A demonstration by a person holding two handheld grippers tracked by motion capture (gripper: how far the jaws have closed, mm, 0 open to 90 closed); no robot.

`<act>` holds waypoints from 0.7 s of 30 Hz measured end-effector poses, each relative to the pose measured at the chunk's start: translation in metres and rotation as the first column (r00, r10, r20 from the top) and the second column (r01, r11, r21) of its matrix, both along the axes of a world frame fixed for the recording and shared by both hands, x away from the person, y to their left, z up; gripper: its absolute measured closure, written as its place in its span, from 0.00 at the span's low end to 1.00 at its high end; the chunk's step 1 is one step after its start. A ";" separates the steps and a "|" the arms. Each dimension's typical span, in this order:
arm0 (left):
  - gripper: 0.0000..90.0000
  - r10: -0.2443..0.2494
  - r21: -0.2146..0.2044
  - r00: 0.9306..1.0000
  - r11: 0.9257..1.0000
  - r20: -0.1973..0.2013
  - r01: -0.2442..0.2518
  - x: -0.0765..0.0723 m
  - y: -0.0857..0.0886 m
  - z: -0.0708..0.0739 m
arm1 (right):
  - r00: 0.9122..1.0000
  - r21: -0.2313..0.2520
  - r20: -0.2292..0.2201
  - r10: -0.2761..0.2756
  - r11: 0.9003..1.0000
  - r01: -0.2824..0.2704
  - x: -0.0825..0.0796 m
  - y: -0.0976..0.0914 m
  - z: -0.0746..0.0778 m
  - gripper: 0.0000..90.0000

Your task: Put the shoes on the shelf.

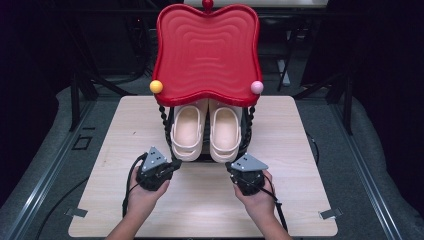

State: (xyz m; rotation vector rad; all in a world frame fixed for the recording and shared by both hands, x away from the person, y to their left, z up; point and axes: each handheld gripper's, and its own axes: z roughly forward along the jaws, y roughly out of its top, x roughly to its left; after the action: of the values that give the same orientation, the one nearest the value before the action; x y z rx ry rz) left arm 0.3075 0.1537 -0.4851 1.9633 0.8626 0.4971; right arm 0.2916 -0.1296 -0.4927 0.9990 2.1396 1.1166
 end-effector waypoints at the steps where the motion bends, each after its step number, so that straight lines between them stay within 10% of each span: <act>1: 1.00 0.002 -0.002 1.000 1.000 0.000 -0.002 0.003 -0.001 0.001 | 1.000 0.001 -0.004 -0.002 1.000 0.002 0.002 -0.001 0.001 1.00; 21: 1.00 0.024 -0.007 1.000 1.000 -0.004 -0.024 0.020 -0.001 0.005 | 1.000 0.002 0.012 -0.017 1.000 0.017 0.019 0.001 0.012 1.00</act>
State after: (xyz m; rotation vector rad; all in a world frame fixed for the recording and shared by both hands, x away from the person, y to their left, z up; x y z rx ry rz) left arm 0.3276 0.1526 -0.4802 1.9502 0.8902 0.5040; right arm 0.3106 -0.1286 -0.4811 1.0064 2.1169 1.1146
